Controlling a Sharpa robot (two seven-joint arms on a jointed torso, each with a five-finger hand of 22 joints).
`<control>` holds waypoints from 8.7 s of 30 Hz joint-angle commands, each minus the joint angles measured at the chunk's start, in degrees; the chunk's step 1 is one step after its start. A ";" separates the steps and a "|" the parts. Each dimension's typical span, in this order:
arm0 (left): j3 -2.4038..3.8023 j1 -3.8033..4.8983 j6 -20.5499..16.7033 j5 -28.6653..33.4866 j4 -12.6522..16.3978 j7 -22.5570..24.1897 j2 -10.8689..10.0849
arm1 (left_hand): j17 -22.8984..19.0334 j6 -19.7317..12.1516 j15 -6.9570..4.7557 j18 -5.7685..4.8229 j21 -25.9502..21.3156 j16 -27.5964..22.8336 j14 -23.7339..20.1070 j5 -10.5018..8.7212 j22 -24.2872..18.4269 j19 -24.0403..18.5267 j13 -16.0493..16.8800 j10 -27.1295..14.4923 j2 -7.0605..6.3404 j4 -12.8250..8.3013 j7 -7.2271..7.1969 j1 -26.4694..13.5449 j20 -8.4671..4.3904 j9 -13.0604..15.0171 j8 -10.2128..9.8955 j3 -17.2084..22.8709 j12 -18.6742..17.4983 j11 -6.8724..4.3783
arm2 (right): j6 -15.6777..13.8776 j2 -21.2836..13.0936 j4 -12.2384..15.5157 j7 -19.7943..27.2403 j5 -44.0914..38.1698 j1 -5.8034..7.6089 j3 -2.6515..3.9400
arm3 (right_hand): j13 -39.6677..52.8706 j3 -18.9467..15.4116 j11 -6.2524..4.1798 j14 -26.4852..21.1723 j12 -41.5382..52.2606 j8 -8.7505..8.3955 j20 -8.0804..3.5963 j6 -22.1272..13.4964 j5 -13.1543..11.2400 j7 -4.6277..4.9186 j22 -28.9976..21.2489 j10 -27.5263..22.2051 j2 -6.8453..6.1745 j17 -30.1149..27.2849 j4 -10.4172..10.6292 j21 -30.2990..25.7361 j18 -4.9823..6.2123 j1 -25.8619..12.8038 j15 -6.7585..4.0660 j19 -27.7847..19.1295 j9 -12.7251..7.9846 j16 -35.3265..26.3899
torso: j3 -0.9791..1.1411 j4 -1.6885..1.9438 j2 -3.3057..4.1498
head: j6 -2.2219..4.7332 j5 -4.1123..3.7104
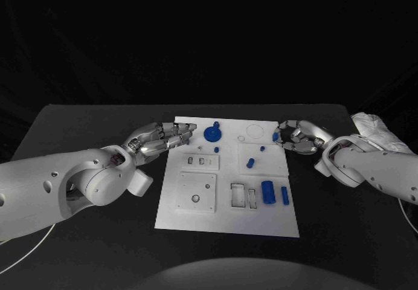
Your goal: Assemble the parts on the task board
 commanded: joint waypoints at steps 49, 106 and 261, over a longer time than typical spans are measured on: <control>0.03 -0.01 1.05 0.04 -0.18 -0.63 -0.34 | 0.10 0.66 0.25 -0.58 0.41 0.60 0.44 0.51 0.10 0.52 0.08 0.60 0.00 -0.10 1.21 0.90 -0.08 0.08 0.32 0.55 0.58 0.26 | -3.35 -0.11 6.59 0.39 1.64 2.51 0.19 | 13.67 1.50 0.57 1.95 0.03 -0.39 -0.09 11.86 0.95 0.09 10.27 4.23 1.25 9.27 -2.83 -0.24 0.59 0.28 0.12 0.13 -4.21 0.26 | 0.02 -0.02 0.04 | -0.81 0.75; 0.03 -0.11 1.79 0.00 -0.59 -1.23 1.29 | 0.14 0.94 0.37 -0.71 0.48 0.87 0.64 0.52 0.12 0.65 0.08 0.75 -0.03 -0.11 1.33 1.01 -0.08 0.11 0.43 0.68 0.88 0.34 | 15.89 16.33 8.46 -11.65 -8.03 3.71 0.29 | 12.87 2.13 1.51 1.87 -0.75 -4.63 0.68 12.57 0.54 0.98 9.79 3.12 0.73 9.45 -4.78 -1.76 0.92 -0.83 1.03 -1.06 -6.37 0.45 | 0.19 0.81 0.12 | -1.89 3.22; 0.14 4.55 19.23 -42.49 -22.99 -63.86 25.02 | 88.18 18.10 -12.93 -9.04 85.76 82.63 84.12 -10.93 87.07 84.05 87.12 72.38 -2.68 0.30 -6.27 -21.64 -13.98 39.31 29.30 1.01 83.00 -10.54 | 18.76 -1.47 21.49 -13.62 15.01 11.75 -1.54 | 12.63 -24.97 2.39 2.33 -0.57 -8.33 1.70 7.05 -9.54 1.76 10.22 2.78 13.50 10.61 3.74 -0.29 0.64 -14.22 2.04 -0.80 -8.44 2.12 | 3.20 -5.87 -8.23 | -1.89 10.33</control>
